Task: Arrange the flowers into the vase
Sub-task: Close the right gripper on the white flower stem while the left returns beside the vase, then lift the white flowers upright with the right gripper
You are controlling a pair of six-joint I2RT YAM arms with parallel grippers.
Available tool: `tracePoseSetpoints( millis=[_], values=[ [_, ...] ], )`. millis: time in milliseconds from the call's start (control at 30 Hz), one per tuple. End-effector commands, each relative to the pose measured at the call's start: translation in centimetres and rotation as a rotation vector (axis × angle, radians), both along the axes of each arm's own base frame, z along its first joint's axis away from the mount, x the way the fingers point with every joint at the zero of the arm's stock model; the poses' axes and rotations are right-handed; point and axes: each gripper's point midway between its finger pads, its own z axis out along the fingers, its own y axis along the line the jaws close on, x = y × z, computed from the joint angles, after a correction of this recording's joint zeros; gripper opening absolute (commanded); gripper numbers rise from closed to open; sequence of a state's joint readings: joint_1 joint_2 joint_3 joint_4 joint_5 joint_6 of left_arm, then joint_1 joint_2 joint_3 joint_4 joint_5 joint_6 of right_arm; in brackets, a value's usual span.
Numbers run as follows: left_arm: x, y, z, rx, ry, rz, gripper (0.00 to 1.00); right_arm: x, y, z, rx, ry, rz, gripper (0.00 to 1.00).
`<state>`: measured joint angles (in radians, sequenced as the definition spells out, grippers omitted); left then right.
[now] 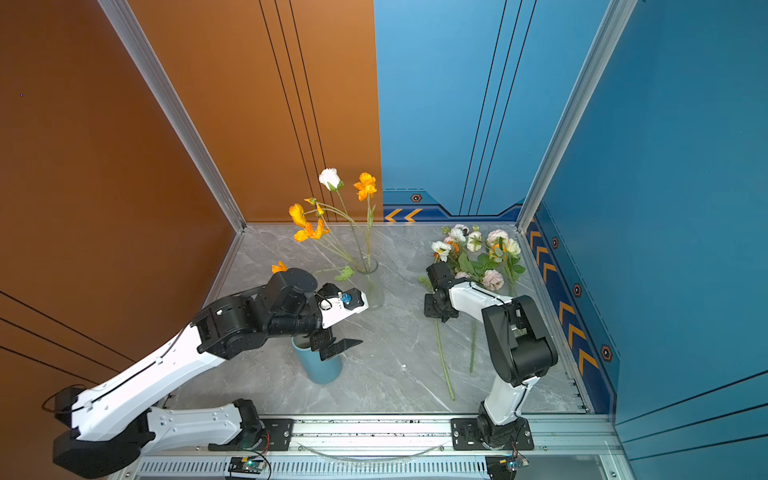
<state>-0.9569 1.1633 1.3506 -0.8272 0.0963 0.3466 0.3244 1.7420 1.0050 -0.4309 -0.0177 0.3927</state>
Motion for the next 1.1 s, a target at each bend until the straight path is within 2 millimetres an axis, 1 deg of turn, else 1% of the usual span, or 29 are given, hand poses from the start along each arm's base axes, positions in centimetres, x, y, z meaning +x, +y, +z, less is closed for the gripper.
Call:
tracePoseSetpoints(
  millis=[0,133,200,267,467,533,633,733,867,967,1067],
  values=[
    [0.2,-0.1,-0.2,0.030,-0.028,-0.020,0.98,-1.3,-0.3,-1.3,-0.034,0.071,0.014,0.00],
    [0.7,-0.1,-0.5,0.042,-0.030,-0.033,0.98,-1.1,0.1,-0.7,-0.018,0.060,0.031,0.00],
    [1.1,-0.2,-0.3,0.033,-0.029,-0.054,0.98,-1.1,0.5,-0.1,0.004,0.045,0.055,0.00],
    [1.7,-0.5,0.4,0.004,-0.022,-0.076,0.98,-1.0,0.9,1.0,0.026,0.019,0.078,0.00],
    [3.9,-1.6,2.9,-0.086,-0.033,-0.174,0.98,-1.1,2.8,5.8,0.187,-0.070,0.156,0.00],
    [4.4,-2.2,3.2,-0.087,-0.049,-0.207,0.98,-1.5,3.2,7.0,0.266,-0.065,0.175,0.00],
    [5.1,-3.1,2.9,-0.075,-0.057,-0.239,0.98,-1.9,3.7,9.0,0.358,-0.083,0.198,0.00],
    [4.9,-3.6,2.1,-0.081,-0.021,-0.261,0.98,-1.6,3.2,11.3,0.370,-0.150,0.188,0.00],
    [3.9,-3.2,1.4,-0.067,-0.021,-0.257,0.98,-0.3,3.1,14.8,0.387,-0.291,0.155,0.00],
    [3.5,-2.6,0.9,-0.073,-0.037,-0.246,0.98,1.6,3.3,18.4,0.455,-0.470,0.098,0.00],
    [3.8,-2.2,1.3,-0.096,-0.084,-0.218,0.98,3.2,3.6,23.0,0.504,-0.692,0.048,0.00]
  ],
)
